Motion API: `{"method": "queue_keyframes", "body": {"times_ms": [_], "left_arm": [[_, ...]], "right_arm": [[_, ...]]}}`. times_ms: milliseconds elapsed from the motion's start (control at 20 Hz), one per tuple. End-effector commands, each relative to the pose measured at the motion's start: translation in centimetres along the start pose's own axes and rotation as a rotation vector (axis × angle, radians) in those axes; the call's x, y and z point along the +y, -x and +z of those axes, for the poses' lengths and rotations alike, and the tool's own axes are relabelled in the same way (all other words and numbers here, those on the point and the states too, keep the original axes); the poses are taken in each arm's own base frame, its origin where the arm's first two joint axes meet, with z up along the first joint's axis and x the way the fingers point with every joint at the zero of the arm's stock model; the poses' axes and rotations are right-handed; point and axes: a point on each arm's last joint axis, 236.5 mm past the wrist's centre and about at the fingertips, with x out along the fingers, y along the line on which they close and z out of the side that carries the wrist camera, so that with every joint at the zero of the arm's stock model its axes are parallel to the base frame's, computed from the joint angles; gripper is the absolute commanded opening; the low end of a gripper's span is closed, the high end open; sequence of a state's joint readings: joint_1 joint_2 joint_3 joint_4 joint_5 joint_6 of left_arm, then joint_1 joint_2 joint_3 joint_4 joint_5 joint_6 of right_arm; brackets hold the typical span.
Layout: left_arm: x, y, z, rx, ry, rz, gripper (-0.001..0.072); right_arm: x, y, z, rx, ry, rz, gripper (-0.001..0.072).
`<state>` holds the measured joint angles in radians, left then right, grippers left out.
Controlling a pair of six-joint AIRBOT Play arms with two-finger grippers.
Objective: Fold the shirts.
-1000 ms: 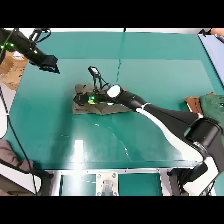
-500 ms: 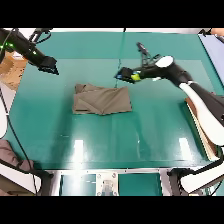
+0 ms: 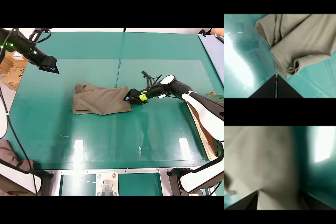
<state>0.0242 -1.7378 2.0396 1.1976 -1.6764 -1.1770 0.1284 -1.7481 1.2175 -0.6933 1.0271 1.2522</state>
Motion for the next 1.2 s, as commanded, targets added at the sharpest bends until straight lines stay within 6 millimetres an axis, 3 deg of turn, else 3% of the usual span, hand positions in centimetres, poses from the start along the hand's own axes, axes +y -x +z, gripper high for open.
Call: {"method": "queue_keyframes", "body": {"times_ms": [0, 100, 200, 250, 400, 500, 650, 800, 900, 1000, 1050, 1150], "left_arm": [[0.1, 0.0, 0.2, -0.009, 0.000, 0.003, 0.0028], [0.1, 0.0, 0.2, -0.008, 0.000, 0.003, 0.0028], [0.1, 0.0, 0.2, -0.007, 0.000, 0.002, 0.0028], [0.0, 0.0, 0.1, -0.006, 0.000, 0.002, 0.0027], [-0.1, 0.0, -0.2, 0.008, 0.000, -0.004, 0.0028], [-0.2, 0.0, -0.4, 0.019, 0.000, -0.009, 0.0028], [-0.3, 0.0, -0.7, 0.030, 0.000, -0.014, 0.0027], [-0.4, 0.0, -0.8, 0.033, 0.000, -0.017, 0.0028], [-0.4, 0.0, -0.8, 0.032, 0.000, -0.018, 0.0028], [-0.4, 0.0, -0.8, 0.032, 0.000, -0.019, 0.0028], [-0.4, 0.0, -0.8, 0.032, 0.000, -0.018, 0.0027], [-0.5, 0.0, -0.7, 0.031, 0.000, -0.021, 0.0028]], "right_arm": [[2.6, -3.1, 0.3, -0.014, 0.030, 0.086, 0.0531], [5.1, -2.4, 1.4, -0.030, 0.102, 0.121, 0.0090], [8.7, 0.0, 2.5, -0.025, 0.185, 0.180, 0.0017], [10.5, 2.1, 3.3, -0.043, 0.226, 0.205, 0.0015], [14.9, 12.3, 7.3, -0.215, 0.290, 0.244, 0.0014], [14.4, 20.3, 9.4, -0.344, 0.245, 0.223, 0.0014], [9.9, 31.2, 10.3, -0.531, 0.108, 0.138, 0.0014], [2.0, 41.7, 8.9, -0.755, -0.092, -0.044, 0.0014], [-3.2, 48.1, 6.2, -0.885, -0.249, -0.142, 0.0014], [-7.2, 53.0, 2.2, -0.975, -0.394, -0.212, 0.0014], [-9.2, 54.7, -0.4, -0.995, -0.475, -0.264, 0.0014], [-13.4, 56.0, -6.1, -0.955, -0.650, -0.396, 0.0014]]}}
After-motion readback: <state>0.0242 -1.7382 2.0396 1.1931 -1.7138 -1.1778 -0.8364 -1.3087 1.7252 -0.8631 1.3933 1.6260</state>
